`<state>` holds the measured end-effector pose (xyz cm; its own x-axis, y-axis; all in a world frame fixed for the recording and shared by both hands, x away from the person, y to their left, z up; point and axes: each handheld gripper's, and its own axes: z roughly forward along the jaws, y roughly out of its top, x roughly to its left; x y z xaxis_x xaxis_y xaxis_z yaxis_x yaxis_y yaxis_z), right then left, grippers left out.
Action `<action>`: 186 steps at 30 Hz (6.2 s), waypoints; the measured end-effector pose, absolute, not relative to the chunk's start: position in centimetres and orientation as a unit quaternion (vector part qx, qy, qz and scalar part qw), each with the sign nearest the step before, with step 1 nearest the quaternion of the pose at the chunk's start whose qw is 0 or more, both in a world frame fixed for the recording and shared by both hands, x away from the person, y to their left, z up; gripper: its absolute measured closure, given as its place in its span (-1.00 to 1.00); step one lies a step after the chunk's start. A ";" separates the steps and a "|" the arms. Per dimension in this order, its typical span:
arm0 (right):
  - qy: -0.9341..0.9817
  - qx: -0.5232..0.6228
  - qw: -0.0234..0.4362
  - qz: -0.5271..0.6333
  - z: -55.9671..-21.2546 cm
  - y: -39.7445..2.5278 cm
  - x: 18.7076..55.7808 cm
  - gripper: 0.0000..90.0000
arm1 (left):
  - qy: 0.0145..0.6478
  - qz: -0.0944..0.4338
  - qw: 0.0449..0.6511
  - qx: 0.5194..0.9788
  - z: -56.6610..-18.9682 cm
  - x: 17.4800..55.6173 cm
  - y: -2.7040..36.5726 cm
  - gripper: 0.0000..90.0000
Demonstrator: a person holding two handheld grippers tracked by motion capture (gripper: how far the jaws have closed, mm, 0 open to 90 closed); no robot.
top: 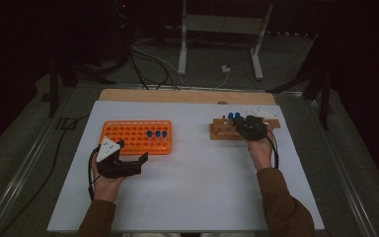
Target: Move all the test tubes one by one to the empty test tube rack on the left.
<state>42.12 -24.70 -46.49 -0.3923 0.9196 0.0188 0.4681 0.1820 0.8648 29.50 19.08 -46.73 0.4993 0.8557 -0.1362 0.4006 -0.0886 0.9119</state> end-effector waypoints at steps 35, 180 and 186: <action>0.692 0.474 0.285 0.463 -43.6 -25.4 40.7 0.71 | 0.447 0.229 0.499 0.706 -46.8 29.5 18.9 -0.99; 0.758 0.368 0.222 0.491 -43.8 -21.5 31.2 -0.89 | 0.407 0.261 0.509 0.713 -44.7 31.7 17.4 0.73; 0.748 0.379 0.227 0.496 -44.2 -23.2 30.8 -0.90 | 0.412 0.267 0.506 0.710 -45.0 32.2 17.5 0.73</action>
